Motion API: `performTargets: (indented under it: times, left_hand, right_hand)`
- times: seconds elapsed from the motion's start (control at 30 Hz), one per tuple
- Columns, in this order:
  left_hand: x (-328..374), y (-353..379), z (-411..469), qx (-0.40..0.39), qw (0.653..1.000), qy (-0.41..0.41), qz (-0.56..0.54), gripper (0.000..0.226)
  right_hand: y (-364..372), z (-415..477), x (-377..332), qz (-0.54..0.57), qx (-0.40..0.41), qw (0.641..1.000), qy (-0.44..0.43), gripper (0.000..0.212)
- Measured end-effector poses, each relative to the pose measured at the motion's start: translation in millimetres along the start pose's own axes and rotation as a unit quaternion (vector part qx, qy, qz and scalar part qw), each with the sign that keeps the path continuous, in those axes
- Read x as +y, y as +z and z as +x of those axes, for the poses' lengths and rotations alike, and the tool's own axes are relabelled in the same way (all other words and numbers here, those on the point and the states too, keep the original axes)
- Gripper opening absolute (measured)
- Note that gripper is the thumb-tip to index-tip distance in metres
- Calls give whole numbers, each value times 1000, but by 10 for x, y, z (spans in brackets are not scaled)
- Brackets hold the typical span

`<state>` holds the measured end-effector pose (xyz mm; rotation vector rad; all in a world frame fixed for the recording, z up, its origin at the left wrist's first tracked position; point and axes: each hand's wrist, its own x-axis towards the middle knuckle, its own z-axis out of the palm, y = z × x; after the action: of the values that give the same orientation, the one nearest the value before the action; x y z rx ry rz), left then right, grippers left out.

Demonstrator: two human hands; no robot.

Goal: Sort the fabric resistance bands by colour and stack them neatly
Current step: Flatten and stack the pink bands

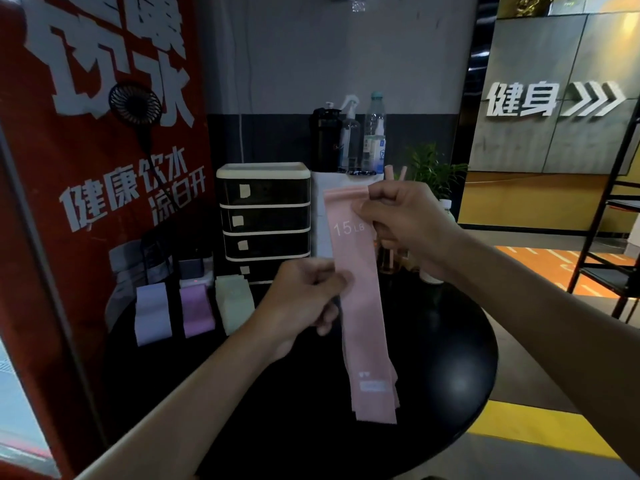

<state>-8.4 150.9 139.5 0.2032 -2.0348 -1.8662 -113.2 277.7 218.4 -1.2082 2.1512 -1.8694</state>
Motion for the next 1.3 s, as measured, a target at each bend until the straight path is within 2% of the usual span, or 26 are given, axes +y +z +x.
performTargets:
  times: [0.2, 0.57, 0.7, 0.87, 0.97, 1.03, 1.17, 1.23, 1.3]
  left_hand:
    - [-204, 30, 52, -4, 998, -9, -55, 16]
    - [-112, -32, 595, 86, 994, 54, -35, 15]
    - [-208, -37, 496, 74, 995, 63, -23, 16]
    - [-699, -10, 68, 6, 998, 21, 66, 30]
    - [-937, -38, -163, -66, 992, 10, 103, 16]
    - [-996, -63, -225, -93, 987, 15, 129, 15]
    - [-1114, -167, -46, 5, 986, 1, 165, 19]
    - [-1270, -218, 106, 35, 965, 0, 259, 11]
    - [-1419, -221, 203, 33, 938, -23, 345, 25]
  right_hand:
    - [13, 52, -53, -1, 16, 1000, 7, 29]
    - [24, 251, -44, 74, 25, 997, -17, 20]
    - [16, 217, 11, 29, 32, 999, -19, 19]
    - [77, -77, 396, -15, -3, 998, 60, 18]
    - [120, -307, 659, -26, -32, 992, 117, 24]
    - [127, -423, 775, -7, -35, 989, 147, 18]
    - [125, -506, 891, 32, -17, 984, 173, 14]
    - [143, -510, 924, 47, -11, 982, 182, 15]
    - [174, -514, 977, 57, -8, 980, 190, 16]
